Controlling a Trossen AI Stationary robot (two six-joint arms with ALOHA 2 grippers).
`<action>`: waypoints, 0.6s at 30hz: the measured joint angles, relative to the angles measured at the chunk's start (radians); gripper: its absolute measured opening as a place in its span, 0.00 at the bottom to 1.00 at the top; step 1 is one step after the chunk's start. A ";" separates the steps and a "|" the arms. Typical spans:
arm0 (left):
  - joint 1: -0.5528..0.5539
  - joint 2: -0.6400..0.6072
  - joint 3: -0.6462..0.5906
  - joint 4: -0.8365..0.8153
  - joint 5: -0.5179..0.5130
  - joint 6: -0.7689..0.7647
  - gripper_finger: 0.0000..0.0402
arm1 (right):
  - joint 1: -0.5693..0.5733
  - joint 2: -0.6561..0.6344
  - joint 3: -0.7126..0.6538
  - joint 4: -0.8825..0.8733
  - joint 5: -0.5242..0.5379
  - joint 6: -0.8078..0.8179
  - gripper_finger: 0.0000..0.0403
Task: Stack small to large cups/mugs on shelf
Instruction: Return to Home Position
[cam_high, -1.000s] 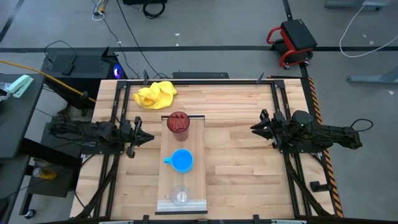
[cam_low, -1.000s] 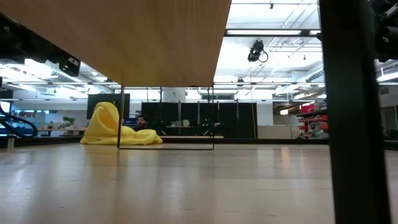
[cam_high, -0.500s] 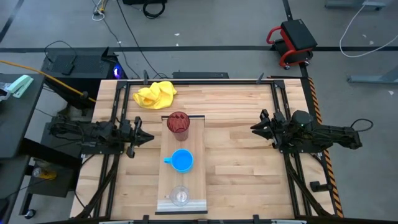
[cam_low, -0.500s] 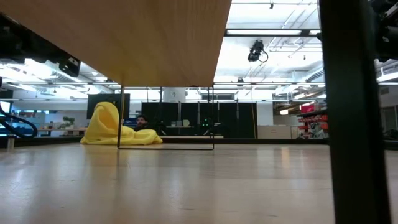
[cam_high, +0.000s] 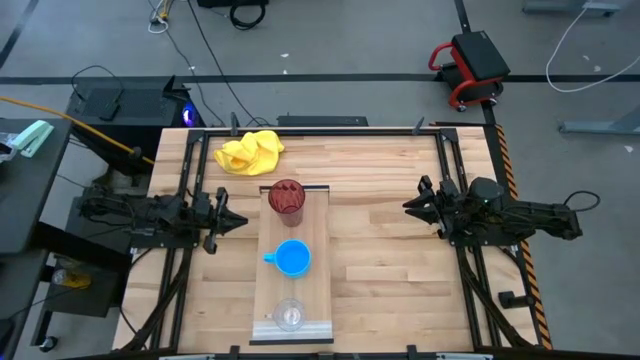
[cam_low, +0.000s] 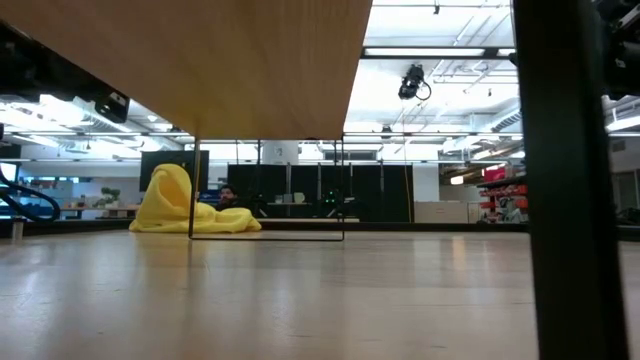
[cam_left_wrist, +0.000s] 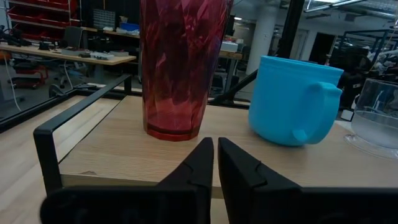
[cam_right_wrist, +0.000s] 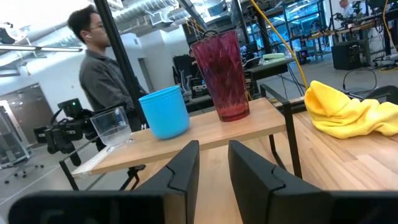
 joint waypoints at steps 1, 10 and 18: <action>0.000 0.000 0.000 0.000 0.000 0.000 0.08 | 0.000 0.000 0.000 0.000 0.000 0.000 0.23; 0.000 0.000 0.000 0.000 0.000 0.000 0.10 | 0.000 0.000 0.000 0.000 0.000 0.000 0.23; 0.000 0.000 0.000 0.000 0.000 0.000 0.07 | 0.000 0.000 0.000 0.000 0.000 0.000 0.23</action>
